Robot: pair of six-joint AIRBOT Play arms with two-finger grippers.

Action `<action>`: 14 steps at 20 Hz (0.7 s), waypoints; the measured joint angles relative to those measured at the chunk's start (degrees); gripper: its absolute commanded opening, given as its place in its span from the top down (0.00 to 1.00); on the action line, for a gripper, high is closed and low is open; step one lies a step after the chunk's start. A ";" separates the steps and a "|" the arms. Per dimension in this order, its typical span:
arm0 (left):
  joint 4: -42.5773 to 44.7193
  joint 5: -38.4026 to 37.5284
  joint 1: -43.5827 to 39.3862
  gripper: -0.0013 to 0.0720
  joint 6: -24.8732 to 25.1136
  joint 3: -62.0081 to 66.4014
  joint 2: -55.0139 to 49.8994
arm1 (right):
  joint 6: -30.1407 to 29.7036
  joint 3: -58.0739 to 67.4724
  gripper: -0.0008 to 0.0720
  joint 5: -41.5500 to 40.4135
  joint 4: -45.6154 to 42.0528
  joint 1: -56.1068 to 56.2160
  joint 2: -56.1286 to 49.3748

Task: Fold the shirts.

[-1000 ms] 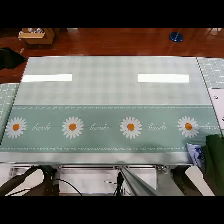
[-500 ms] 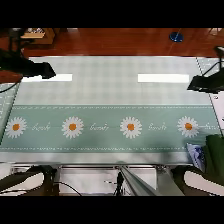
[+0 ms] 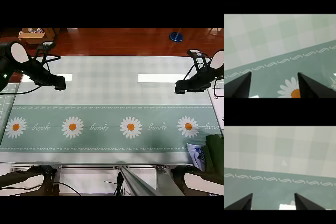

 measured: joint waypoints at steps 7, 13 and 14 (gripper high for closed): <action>0.44 -0.48 -0.28 0.06 -0.22 0.00 -0.57 | 0.09 0.00 0.16 0.07 -0.26 0.37 -0.11; 0.46 -0.52 -0.28 0.07 -0.24 0.00 -0.57 | 0.09 0.00 0.16 0.11 -0.37 0.42 -0.11; 0.46 -0.55 -0.28 0.06 -0.26 0.00 -0.57 | 0.09 0.00 0.16 0.11 -0.35 0.42 -0.11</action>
